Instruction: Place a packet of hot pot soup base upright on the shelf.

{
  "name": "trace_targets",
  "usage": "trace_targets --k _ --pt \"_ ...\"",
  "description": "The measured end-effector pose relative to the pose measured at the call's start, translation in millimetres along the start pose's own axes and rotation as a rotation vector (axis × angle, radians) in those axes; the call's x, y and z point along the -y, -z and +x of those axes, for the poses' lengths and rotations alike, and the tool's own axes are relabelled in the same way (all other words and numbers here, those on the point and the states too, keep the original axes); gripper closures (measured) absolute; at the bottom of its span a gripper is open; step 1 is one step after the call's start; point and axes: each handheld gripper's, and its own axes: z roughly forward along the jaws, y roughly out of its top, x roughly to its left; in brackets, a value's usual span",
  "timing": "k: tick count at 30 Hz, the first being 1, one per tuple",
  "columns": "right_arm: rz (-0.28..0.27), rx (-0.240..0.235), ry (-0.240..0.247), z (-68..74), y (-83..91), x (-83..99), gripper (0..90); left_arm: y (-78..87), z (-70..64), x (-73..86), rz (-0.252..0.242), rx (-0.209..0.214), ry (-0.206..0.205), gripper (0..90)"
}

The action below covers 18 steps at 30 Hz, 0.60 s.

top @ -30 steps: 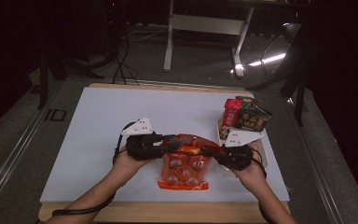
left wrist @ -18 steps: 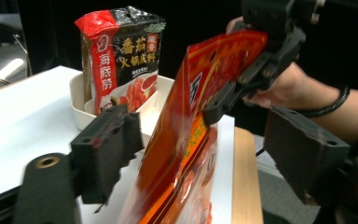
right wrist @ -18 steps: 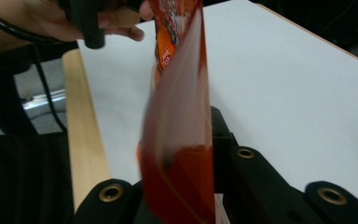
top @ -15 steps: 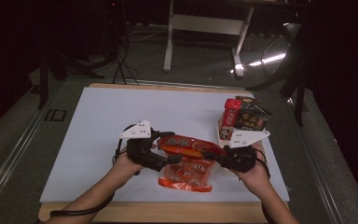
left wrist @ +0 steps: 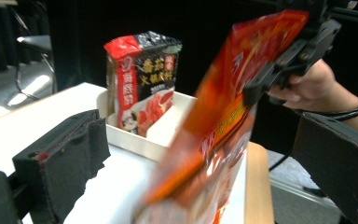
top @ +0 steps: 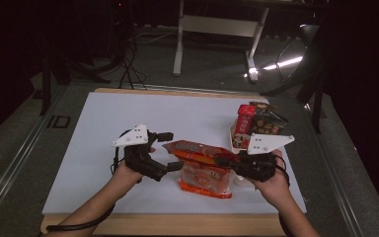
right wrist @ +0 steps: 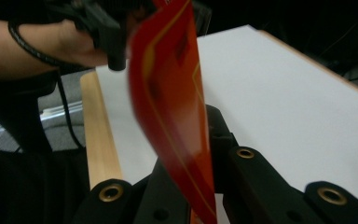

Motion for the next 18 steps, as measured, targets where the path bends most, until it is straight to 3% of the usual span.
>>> trace_targets --k 7,11,18 --pt "-0.044 0.051 -0.008 -5.1 17.8 -17.7 90.0 4.6 1.7 5.7 0.021 -0.051 -0.025 2.3" --pt "-0.065 0.080 0.006 -6.6 26.6 -29.0 90.0 7.2 0.6 10.4 0.026 -0.059 -0.031 2.4" --pt "-0.112 0.117 0.015 -12.5 46.4 -47.2 90.0 14.0 -1.2 18.4 0.023 -0.060 0.018 2.4"
